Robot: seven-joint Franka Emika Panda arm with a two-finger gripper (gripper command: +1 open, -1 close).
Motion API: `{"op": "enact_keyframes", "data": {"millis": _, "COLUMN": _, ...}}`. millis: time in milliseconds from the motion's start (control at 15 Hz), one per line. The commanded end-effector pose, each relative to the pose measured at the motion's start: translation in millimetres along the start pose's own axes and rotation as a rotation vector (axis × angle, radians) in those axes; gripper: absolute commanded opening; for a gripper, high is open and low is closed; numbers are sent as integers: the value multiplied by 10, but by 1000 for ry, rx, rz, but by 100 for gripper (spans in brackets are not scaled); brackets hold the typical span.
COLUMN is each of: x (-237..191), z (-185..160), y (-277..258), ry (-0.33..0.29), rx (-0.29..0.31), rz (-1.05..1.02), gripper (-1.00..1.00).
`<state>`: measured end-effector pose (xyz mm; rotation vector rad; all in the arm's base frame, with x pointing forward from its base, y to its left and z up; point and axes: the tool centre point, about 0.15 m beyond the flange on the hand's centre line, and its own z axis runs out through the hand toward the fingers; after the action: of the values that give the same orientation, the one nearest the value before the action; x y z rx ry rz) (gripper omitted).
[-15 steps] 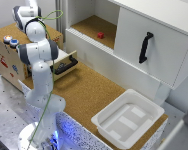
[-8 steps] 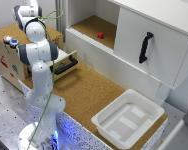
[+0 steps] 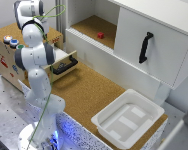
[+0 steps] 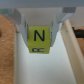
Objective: Move to the drawer, then store the yellow object
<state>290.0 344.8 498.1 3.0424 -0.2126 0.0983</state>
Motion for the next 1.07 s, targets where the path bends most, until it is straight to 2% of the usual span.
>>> {"op": "enact_keyframes", "data": {"millis": 0, "x": 0, "z": 393, "y": 1006, "ry": -15, "rx": 184, "rz": -25, "gripper": -100}}
{"op": "enact_keyframes", "data": {"millis": 200, "x": 62, "z": 675, "y": 1347, "ry": -85, "rx": 220, "rz": -84, "gripper": -100}}
{"op": "enact_keyframes", "data": {"millis": 333, "x": 88, "z": 786, "y": 1344, "ry": -101, "rx": 211, "rz": -153, "gripper": -100}}
{"op": "enact_keyframes", "data": {"millis": 733, "x": 205, "z": 931, "y": 825, "ry": -97, "rx": 205, "rz": -321, "gripper": -100}}
{"op": "enact_keyframes", "data": {"millis": 1000, "x": 314, "z": 1082, "y": 374, "ry": -104, "rx": 175, "rz": -375, "gripper": -100}}
